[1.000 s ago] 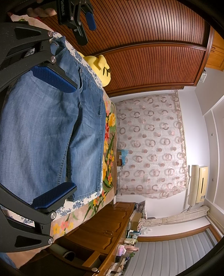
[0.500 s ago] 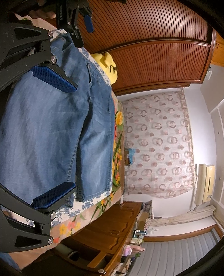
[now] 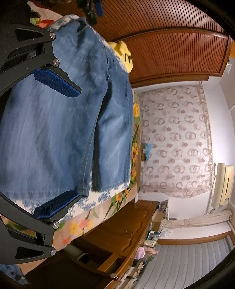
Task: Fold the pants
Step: 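Lower both tools toward the jeans' waistband and leg edges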
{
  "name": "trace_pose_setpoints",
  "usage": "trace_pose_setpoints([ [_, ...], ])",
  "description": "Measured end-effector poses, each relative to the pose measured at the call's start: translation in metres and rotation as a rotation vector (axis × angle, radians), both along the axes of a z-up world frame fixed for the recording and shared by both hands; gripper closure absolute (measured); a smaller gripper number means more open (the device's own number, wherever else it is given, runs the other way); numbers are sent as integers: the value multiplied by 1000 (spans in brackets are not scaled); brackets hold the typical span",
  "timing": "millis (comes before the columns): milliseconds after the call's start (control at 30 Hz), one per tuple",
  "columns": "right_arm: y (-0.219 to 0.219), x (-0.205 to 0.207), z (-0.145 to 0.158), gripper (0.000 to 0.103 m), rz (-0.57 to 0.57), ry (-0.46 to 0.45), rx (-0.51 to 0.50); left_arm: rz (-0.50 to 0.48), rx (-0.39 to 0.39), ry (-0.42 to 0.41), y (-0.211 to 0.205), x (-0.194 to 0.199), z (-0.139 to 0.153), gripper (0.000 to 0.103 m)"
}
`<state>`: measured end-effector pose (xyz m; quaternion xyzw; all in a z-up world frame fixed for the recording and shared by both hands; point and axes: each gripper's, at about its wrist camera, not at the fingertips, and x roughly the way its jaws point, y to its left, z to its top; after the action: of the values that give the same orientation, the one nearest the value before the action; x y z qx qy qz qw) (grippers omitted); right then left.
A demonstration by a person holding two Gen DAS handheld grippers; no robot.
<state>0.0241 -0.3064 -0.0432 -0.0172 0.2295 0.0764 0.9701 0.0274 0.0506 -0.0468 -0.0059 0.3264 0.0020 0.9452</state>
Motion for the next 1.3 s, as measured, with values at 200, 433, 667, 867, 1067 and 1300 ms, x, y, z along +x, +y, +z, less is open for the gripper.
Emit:
trace_pose_setpoints([
  [200, 2, 3, 0, 0, -39, 31, -3, 4, -8, 7, 16, 3, -8, 0],
  [433, 8, 6, 1, 0, -62, 61, 0, 63, -12, 35, 51, 7, -23, 0],
  [667, 8, 8, -4, 0, -73, 111, -4, 123, -36, 87, 85, 7, -47, 8],
  [867, 3, 7, -1, 1, -78, 153, -15, 141, -45, 159, 97, 10, -74, 23],
  [1067, -5, 6, 7, 1, -86, 177, -16, 139, -75, 192, 104, 11, -89, 23],
  [1300, -11, 3, 0, 4, -66, 208, -19, 119, -98, 180, 107, 5, -86, 30],
])
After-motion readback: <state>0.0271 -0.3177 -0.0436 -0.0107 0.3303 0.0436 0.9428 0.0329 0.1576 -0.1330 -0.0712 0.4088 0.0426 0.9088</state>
